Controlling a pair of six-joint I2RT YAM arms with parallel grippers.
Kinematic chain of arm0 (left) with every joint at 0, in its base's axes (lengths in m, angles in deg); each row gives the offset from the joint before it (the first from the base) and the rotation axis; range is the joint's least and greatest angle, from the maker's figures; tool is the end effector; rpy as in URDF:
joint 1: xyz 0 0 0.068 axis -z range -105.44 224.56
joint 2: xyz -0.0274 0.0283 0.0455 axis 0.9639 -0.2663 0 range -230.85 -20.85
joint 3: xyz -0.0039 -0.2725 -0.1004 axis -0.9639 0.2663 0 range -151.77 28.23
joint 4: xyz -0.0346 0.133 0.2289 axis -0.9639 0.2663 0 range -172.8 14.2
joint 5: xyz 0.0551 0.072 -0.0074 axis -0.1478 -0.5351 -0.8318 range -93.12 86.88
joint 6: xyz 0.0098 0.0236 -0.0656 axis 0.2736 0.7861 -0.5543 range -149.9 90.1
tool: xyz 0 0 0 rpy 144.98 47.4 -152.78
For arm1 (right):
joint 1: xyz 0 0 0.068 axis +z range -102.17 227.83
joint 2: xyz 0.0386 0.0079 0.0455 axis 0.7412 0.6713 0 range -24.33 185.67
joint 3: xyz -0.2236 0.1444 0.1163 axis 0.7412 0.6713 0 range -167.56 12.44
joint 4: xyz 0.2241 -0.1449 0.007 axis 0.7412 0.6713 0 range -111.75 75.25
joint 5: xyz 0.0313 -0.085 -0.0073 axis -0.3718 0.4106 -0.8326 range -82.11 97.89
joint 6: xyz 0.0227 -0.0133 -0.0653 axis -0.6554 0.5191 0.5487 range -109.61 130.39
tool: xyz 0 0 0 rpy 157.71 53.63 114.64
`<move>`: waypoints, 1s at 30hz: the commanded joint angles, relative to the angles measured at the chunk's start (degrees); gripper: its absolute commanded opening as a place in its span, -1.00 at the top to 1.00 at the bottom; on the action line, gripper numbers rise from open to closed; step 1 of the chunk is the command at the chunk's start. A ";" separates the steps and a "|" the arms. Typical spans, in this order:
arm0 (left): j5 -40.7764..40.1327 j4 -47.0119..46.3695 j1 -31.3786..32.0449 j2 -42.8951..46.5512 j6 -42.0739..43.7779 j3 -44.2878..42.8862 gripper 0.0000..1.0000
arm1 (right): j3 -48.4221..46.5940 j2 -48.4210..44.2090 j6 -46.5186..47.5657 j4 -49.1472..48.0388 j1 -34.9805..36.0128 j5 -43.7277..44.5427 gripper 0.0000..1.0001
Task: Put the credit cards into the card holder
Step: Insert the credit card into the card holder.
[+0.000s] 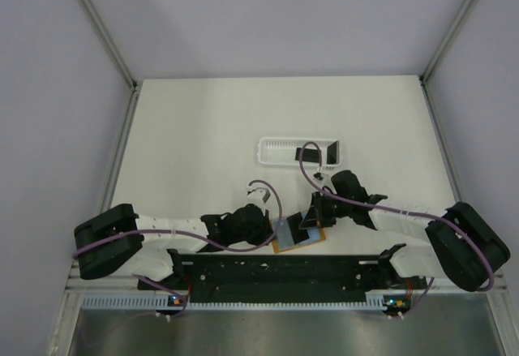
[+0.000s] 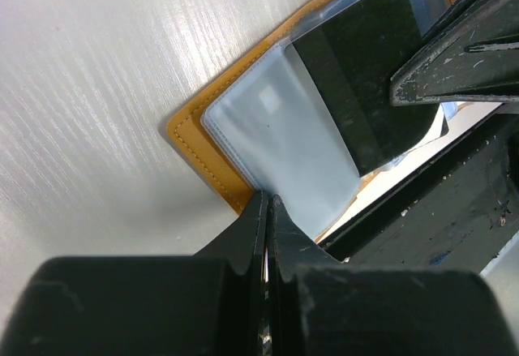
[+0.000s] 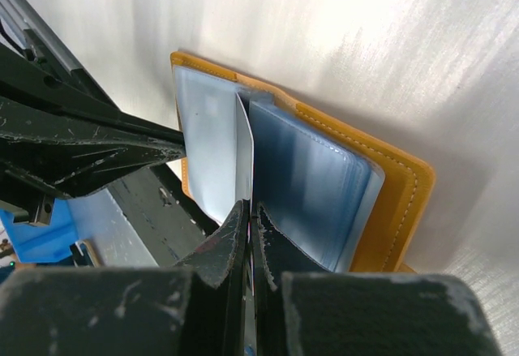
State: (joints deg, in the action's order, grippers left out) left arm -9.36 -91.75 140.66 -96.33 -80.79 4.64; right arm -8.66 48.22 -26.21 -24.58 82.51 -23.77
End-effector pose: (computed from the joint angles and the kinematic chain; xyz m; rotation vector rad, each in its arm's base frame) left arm 0.1059 -0.2238 0.1369 0.2712 2.4774 -0.8541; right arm 0.1637 0.1501 0.1316 -0.2366 2.6229 1.1797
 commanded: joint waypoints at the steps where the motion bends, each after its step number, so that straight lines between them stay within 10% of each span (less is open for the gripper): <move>1: -1.06 4.73 0.08 -0.72 1.06 -0.31 1.00 | 0.36 1.97 0.48 -3.92 -0.31 -0.59 1.00; 30: -0.79 4.12 0.08 -1.51 0.97 -0.31 1.00 | 5.73 12.88 -10.16 -25.30 2.68 -8.86 1.00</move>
State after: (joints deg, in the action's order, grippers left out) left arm -9.36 -90.72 140.66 -96.51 -80.77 4.05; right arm -3.29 60.27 -35.98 -48.49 82.97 -32.95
